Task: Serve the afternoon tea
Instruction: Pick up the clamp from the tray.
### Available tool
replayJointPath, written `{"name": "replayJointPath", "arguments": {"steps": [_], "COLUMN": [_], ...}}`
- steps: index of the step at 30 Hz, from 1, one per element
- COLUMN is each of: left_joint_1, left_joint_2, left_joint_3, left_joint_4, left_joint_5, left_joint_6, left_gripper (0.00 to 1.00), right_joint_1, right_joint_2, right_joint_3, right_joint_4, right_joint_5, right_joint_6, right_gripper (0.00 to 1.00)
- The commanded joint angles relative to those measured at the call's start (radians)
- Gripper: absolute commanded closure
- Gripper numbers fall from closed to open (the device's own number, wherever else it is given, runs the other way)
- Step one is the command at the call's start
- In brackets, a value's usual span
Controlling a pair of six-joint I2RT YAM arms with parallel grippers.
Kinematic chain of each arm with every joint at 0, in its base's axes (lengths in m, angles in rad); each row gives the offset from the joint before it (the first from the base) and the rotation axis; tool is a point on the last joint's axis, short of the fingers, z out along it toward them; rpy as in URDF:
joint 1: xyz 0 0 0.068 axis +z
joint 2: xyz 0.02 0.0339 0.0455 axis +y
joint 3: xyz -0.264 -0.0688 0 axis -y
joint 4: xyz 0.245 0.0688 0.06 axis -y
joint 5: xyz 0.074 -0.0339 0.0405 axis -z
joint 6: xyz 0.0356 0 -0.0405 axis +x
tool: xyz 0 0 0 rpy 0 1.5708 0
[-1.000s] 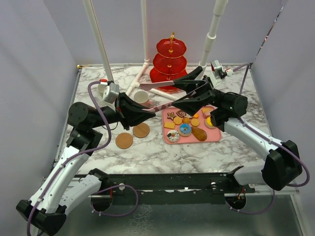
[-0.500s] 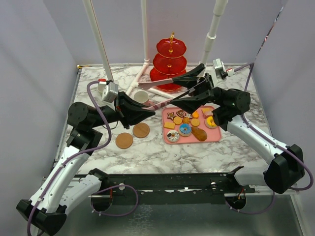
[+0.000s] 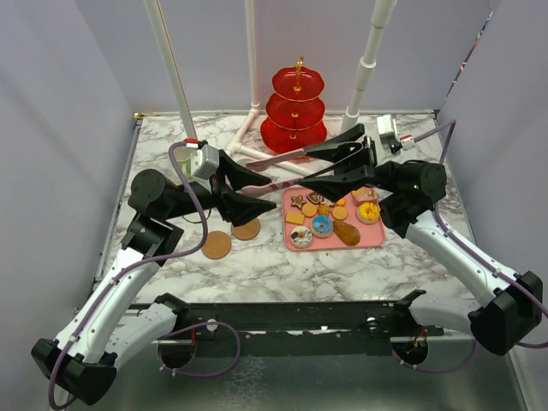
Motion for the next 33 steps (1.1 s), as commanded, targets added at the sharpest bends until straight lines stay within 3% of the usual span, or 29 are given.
{"name": "replayJointPath", "arguments": {"steps": [1,2,4,16,23,30,33], "left_joint_1": [-0.005,-0.005,-0.005,-0.004,0.006,0.01,0.019], "left_joint_2": [-0.005,-0.007,-0.009,0.032,0.243,0.427,0.54], "left_joint_3": [0.031,0.039,0.055,0.152,0.268,0.335,0.41], "left_joint_4": [-0.107,-0.122,-0.15,-0.488,-0.656,-0.772,-0.829], "left_joint_5": [-0.076,-0.093,-0.131,-0.343,-0.523,-0.666,-0.731], "left_joint_6": [0.144,0.162,0.19,0.384,0.448,0.474,0.477], "left_gripper": [0.17,0.05,0.01,0.01,0.01,0.01,0.05], "right_joint_1": [0.007,0.007,0.007,0.007,0.007,0.007,0.008], "right_joint_2": [-0.051,-0.063,-0.085,-0.248,-0.302,-0.358,-0.38], "right_joint_3": [-0.021,-0.024,-0.036,-0.152,-0.247,-0.368,-0.4], "right_joint_4": [-0.122,-0.152,-0.207,-0.446,-0.551,-0.53,-0.527], "right_joint_5": [0.045,0.058,0.086,0.433,0.565,0.689,0.735], "right_joint_6": [-0.141,-0.167,-0.225,-0.516,-0.598,-0.574,-0.569], "right_gripper": [0.36,0.36,0.36,0.29,0.27,0.27,0.27]}}
